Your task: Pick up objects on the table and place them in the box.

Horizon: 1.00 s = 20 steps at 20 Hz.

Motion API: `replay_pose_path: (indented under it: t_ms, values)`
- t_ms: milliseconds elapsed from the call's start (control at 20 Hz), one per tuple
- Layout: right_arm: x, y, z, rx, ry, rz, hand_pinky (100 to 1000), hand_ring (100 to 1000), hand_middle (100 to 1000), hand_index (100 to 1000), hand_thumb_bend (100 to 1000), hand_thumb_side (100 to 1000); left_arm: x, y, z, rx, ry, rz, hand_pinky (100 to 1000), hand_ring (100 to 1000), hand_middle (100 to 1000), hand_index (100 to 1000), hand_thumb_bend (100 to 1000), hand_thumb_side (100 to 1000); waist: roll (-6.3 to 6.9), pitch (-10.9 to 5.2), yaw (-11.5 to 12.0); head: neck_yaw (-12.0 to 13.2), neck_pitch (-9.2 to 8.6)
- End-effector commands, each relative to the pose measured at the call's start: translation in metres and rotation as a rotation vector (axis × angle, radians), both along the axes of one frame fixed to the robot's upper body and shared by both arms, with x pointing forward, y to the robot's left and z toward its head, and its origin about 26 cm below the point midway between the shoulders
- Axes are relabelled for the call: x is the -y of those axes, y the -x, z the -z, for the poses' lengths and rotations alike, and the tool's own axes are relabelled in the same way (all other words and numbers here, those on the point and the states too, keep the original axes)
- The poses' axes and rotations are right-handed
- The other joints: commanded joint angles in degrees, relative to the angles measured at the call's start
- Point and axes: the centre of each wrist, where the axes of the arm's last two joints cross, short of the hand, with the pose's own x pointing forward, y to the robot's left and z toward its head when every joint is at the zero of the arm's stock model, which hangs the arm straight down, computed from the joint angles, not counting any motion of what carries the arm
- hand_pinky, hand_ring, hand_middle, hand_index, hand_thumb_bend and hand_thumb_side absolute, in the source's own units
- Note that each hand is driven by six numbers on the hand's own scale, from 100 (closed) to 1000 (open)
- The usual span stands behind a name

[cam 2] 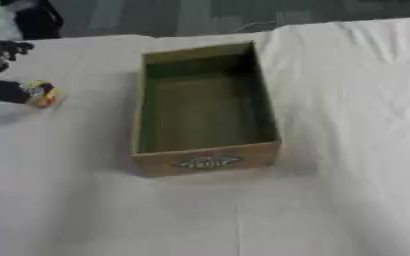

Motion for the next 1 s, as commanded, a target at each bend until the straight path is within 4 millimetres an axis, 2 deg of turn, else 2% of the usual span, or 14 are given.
replay_pose_path:
  t_ms: [50, 100, 250, 400, 800, 1000]
  values:
    - [0.0, 0.004, -0.011, 0.026, 0.036, -0.004, 717, 737, 750, 847, 100, 779, -0.008, 0.001, -0.022, 0.001, -0.014, -0.035, 728, 865, 866, 1000, 606, 599, -0.1, -0.95, -0.09, 0.22, -0.82]
    - [0.0, 0.004, -0.011, 0.025, 0.037, -0.005, 717, 737, 750, 847, 100, 779, -0.008, 0.001, -0.024, -0.007, -0.023, -0.044, 723, 863, 862, 1000, 585, 596, -0.06, -0.9, -0.13, 0.23, -0.88]
    - [0.0, 0.004, -0.012, 0.024, 0.038, -0.007, 717, 738, 751, 847, 100, 779, -0.008, 0.002, -0.033, -0.024, -0.05, -0.069, 711, 859, 862, 1000, 431, 566, 0.04, -0.75, -0.18, 0.27, -1.08]
    - [0.0, 0.003, -0.012, 0.025, 0.039, -0.008, 717, 738, 751, 847, 100, 780, -0.007, 0.003, -0.038, -0.05, -0.069, -0.083, 704, 862, 869, 1000, 352, 550, 0.15, -0.58, -0.23, 0.34, -1.25]
    - [0.0, 0.004, -0.012, 0.027, 0.041, -0.009, 718, 740, 750, 847, 100, 780, -0.011, 0.007, -0.051, -0.13, -0.107, -0.137, 693, 861, 880, 1000, 229, 530, 0.27, -0.31, -0.17, 0.38, -1.45]
    - [0.0, 0.004, -0.012, 0.028, 0.04, -0.008, 718, 740, 750, 847, 100, 780, -0.011, 0.009, -0.056, -0.175, -0.115, -0.149, 690, 859, 879, 1000, 275, 531, 0.28, -0.19, -0.22, 0.43, -1.51]
